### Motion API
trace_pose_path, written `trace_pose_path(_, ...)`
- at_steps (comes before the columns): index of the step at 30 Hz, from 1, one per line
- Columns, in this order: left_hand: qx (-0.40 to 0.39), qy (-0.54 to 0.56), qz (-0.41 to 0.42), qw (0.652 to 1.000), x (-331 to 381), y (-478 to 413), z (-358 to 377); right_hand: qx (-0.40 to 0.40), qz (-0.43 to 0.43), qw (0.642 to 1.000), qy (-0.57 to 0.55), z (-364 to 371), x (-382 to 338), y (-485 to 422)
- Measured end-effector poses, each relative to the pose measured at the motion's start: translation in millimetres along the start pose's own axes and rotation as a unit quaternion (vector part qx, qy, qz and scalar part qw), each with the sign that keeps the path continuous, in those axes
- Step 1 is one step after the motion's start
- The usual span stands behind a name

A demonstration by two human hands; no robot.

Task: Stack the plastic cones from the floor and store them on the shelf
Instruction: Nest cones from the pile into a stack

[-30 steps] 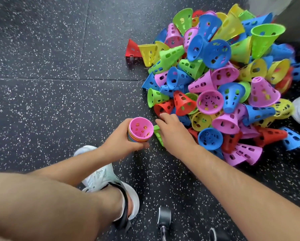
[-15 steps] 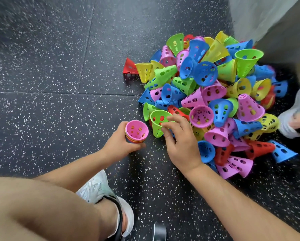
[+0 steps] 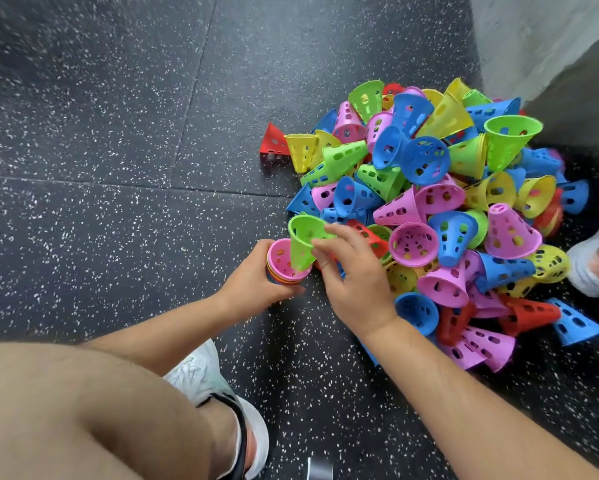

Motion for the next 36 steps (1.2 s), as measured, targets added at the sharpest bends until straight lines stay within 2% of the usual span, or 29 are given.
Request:
trace_pose_path(3, -0.001, 0.011, 0.014, 1.0, 3.3, -0.7, 1.1, -0.124, 0.032, 0.992, -0.022, 24.3, 1.6, 10.6)
trace_pose_path(5, -0.008, 0.004, 0.024, 1.0, 3.9, -1.9, 0.5, -0.168, 0.071, 0.982, -0.043, 32.9, 4.1, 17.1)
trace_pose_path(9, -0.032, 0.013, 0.049, 0.998, 6.6, -3.0, -1.1, -0.165, 0.119, 0.978, -0.056, 30.5, 6.9, 16.0)
trace_pose_path(11, -0.02, 0.017, 0.065, 0.998, 9.5, -3.9, -2.9, -0.176, 0.126, 0.974, -0.066, 29.3, 5.8, 9.8)
trace_pose_path(13, -0.012, 0.018, 0.075, 0.997, 10.0, -4.4, -3.0, -0.17, 0.101, 0.979, -0.039, 27.3, 9.3, -2.1)
trace_pose_path(15, -0.023, 0.007, 0.078, 0.997, 7.8, -5.0, -0.5, -0.179, 0.041, 0.981, 0.054, 29.8, 17.2, -20.8)
trace_pose_path(17, -0.032, -0.002, 0.079, 0.996, 6.0, -6.5, 0.5, -0.226, -0.013, 0.955, 0.193, 37.8, 24.4, -39.1)
trace_pose_path(19, -0.033, 0.005, 0.07, 0.997, 4.7, -9.5, -0.5, -0.285, -0.049, 0.912, 0.292, 48.3, 29.6, -52.7)
trace_pose_path(23, -0.035, 0.015, 0.054, 0.998, 4.0, -18.6, 0.5, -0.357, -0.103, 0.835, 0.406, 67.5, 30.3, -68.2)
trace_pose_path(26, -0.05, 0.018, 0.053, 0.997, 5.0, -22.1, 3.5, -0.37, -0.103, 0.812, 0.439, 78.8, 33.9, -69.0)
trace_pose_path(28, -0.051, 0.02, 0.056, 0.997, 3.4, -23.0, 4.0, -0.357, -0.092, 0.825, 0.429, 79.4, 37.3, -67.6)
trace_pose_path(30, -0.047, 0.025, 0.057, 0.997, 1.6, -22.8, 3.2, -0.33, -0.074, 0.853, 0.397, 72.4, 39.1, -66.5)
trace_pose_path(34, -0.036, 0.036, 0.056, 0.997, -2.0, -23.8, 2.8, -0.169, -0.06, 0.941, 0.287, 40.8, 35.2, -64.6)
trace_pose_path(36, -0.034, 0.037, 0.059, 0.997, -1.6, -23.3, 3.4, -0.093, -0.048, 0.97, 0.22, 22.0, 31.7, -61.6)
Point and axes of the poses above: each hand's wrist, its own y-axis away from the middle knuckle, its own z-axis out of the palm, x = y × z, the point moved 7 cm from there along -y, towards the middle knuckle, and after that the axes turned 5 degrees about -z, right-handed, at the moved point
